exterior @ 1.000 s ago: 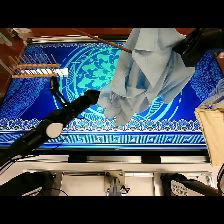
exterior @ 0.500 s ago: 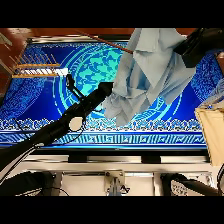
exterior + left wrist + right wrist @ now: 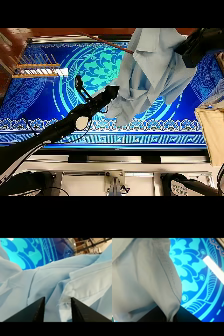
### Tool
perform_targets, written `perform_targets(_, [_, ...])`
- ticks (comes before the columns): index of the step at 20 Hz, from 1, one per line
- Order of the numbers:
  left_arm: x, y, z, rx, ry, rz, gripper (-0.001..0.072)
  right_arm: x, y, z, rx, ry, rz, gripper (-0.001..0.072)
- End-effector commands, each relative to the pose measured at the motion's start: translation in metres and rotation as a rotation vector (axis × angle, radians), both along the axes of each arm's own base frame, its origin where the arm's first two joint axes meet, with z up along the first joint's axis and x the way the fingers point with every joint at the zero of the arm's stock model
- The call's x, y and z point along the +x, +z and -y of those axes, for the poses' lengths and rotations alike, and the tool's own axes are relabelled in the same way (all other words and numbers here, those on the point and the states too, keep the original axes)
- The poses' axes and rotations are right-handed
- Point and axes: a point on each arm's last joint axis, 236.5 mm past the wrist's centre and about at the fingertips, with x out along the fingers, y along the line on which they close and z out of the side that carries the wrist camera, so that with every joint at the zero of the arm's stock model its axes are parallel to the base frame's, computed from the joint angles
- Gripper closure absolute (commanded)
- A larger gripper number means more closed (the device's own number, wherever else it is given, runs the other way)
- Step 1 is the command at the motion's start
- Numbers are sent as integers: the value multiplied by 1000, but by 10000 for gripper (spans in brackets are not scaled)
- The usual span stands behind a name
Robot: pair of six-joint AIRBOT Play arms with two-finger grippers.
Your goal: Fold the shirts.
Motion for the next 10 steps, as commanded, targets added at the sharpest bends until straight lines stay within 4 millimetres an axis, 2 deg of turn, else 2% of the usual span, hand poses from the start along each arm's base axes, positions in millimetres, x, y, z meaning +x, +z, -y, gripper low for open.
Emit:
perform_targets(1, [4, 2, 4, -68, 33, 9, 373, 0, 0, 1, -5, -5, 0, 632])
perform_targets(4, [8, 17, 2, -171, 74, 26, 372, 2, -2, 6, -22, -18, 0, 632])
perform_targets(6, [10, 38, -1, -203, 86, 102, 365, 2, -2, 6, -23, -19, 0, 632])
perform_targets(7, [11, 55, -3, -185, 74, 196, 341, 2, -2, 6, -23, -19, 0, 632])
perform_targets(8, [10, 69, -3, -120, 42, 306, 248, 2, -2, 6, -23, -19, 0, 632])
perform_targets(9, [8, 73, 0, -26, -5, 389, 211, 2, -2, 6, -23, -19, 1, 632])
perform_targets(10, [7, 65, 3, 72, -57, 420, 199, 2, -2, 6, -23, -19, 1, 632])
